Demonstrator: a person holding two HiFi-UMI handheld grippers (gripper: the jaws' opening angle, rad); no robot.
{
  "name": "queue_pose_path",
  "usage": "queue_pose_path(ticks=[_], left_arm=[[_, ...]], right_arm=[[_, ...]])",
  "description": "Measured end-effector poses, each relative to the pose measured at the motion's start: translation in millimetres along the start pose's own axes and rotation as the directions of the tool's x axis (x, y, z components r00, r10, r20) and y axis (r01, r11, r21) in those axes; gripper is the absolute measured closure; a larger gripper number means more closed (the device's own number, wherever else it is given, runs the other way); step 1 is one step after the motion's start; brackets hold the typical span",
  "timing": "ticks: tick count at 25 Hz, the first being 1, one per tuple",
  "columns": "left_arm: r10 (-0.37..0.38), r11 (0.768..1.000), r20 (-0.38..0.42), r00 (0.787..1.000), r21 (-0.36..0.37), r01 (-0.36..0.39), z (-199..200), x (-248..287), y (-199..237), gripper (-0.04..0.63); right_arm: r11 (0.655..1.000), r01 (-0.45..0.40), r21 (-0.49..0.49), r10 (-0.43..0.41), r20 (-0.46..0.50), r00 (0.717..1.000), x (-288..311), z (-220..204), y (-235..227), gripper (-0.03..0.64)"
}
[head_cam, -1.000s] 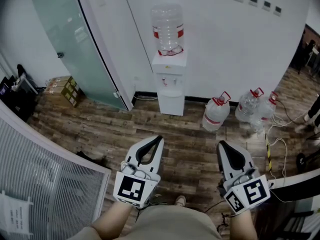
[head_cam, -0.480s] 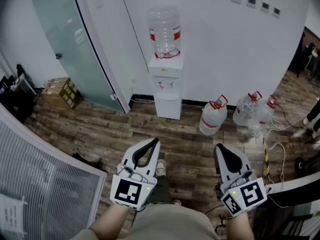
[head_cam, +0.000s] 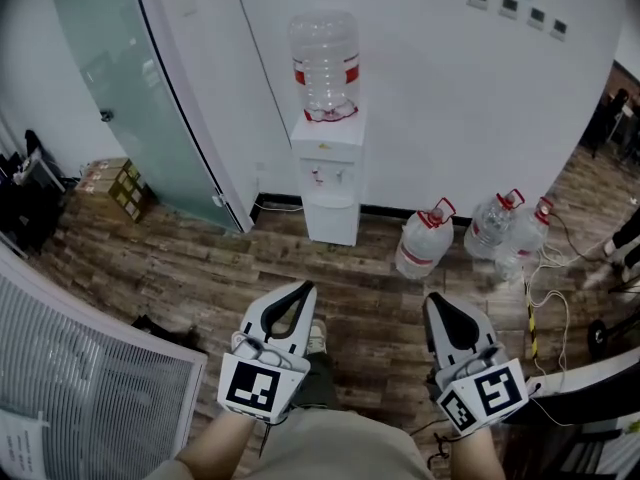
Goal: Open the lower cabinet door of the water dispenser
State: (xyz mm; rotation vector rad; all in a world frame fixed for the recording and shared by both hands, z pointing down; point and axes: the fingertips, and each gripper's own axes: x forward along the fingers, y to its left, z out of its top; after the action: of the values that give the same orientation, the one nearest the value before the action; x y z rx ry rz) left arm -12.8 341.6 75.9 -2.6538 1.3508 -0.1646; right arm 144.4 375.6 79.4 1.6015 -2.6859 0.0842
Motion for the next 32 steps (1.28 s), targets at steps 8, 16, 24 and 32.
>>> queue_pose_path(ticks=[8, 16, 24, 32], left_arm=[[-0.004, 1.0, -0.028, 1.0, -0.024, 0.004, -22, 56, 55, 0.589], [-0.038, 0.998, -0.064, 0.997, -0.045, 0.035, -49, 135, 132, 0.589], [-0.097, 0.994, -0.112, 0.989, -0.057, 0.091, -76, 221, 223, 0.589], [-0.154, 0.986, -0.141, 0.978, -0.079, 0.144, -112, 284, 282, 0.589]], right_arm=[[1.0, 0.001, 0.012, 0.0, -0.053, 0.999, 80, -14, -27, 0.611], [0.999, 0.014, 0.031, -0.009, -0.131, 0.991, 188, -29, -56, 0.611], [0.999, 0.038, 0.035, -0.031, -0.199, 0.979, 313, -31, -88, 0.611], [0.991, 0.126, 0.044, -0.111, -0.247, 0.963, 398, -51, -133, 0.611]])
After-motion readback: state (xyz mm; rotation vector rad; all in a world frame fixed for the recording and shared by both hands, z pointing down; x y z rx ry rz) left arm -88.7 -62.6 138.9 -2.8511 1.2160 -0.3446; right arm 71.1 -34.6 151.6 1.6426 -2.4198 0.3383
